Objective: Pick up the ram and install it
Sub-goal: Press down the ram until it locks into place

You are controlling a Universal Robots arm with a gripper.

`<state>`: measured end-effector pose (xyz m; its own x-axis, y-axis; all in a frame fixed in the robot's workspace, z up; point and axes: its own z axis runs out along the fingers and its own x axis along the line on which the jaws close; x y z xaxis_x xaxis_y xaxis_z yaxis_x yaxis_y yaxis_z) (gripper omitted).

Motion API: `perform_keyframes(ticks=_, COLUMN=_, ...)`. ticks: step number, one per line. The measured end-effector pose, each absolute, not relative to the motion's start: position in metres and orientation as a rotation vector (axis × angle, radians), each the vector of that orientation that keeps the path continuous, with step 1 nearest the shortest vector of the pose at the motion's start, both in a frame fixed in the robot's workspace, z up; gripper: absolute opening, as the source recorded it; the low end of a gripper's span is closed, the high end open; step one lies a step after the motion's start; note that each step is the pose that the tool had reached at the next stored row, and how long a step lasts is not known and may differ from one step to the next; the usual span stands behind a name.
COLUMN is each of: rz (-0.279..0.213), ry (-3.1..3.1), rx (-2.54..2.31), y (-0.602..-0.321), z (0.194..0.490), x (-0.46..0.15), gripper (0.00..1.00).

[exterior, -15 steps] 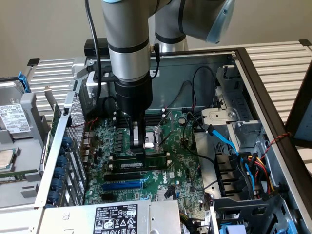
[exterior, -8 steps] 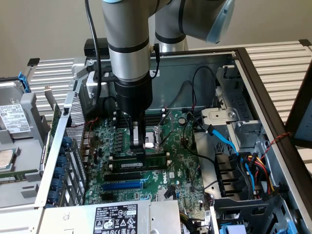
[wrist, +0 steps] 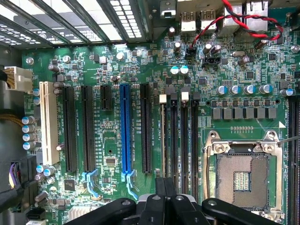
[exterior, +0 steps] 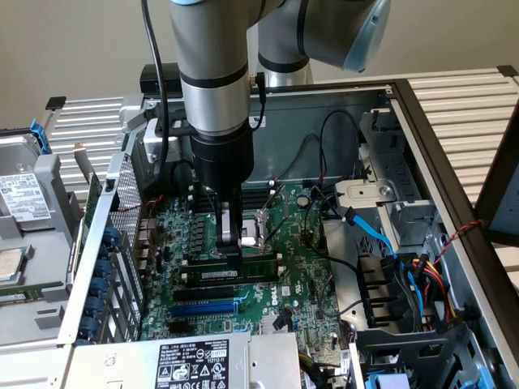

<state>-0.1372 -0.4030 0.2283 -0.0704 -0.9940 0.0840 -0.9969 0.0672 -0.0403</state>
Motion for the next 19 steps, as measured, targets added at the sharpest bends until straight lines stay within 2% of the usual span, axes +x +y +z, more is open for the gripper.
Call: perform_keyframes(ticks=19, rz=0.135, ry=-2.269, rx=2.118, y=-0.4031, z=0.2253, x=-0.1373, gripper=0.11)
